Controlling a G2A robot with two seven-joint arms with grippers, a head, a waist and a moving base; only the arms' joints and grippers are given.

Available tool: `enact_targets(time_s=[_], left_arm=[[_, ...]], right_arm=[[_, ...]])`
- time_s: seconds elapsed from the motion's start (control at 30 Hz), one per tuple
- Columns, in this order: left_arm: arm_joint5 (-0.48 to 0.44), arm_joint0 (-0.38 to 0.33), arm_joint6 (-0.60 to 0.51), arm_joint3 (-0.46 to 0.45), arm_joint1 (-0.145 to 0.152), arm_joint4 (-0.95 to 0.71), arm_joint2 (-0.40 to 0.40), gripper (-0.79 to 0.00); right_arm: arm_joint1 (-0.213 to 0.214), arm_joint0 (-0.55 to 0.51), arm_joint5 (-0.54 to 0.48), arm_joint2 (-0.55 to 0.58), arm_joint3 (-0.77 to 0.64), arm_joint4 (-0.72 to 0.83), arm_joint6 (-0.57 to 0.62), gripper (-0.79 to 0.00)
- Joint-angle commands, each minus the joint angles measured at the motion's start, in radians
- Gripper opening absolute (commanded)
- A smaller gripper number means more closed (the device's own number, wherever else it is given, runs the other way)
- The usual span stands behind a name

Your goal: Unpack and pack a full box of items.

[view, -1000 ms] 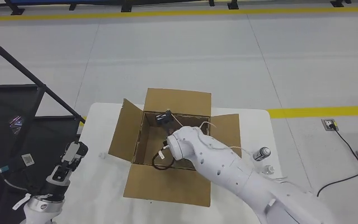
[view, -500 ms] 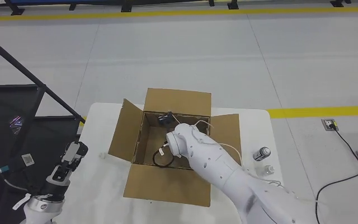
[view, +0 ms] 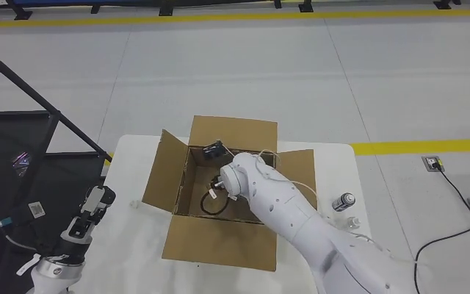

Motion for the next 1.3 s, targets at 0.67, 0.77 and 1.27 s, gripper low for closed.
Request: enact_targets(time_s=[0.67,0.77,1.27], left_arm=[[0.000,0.000,0.000,0.000,0.000,0.000,0.000,0.000],[0.000,0.000,0.000,0.000,0.000,0.000,0.000,0.000],[0.000,0.000,0.000,0.000,0.000,0.000,0.000,0.000]], right_arm=[[0.428,-0.808,0.024,0.730,-1.574,-0.643,0.349,0.000],[0.447,-0.911,0.004,0.911,-1.660,-0.627,0.330,0.000],[0.495,-1.160,-0.185,1.429,-1.432,-0.429,0.392,0.000]])
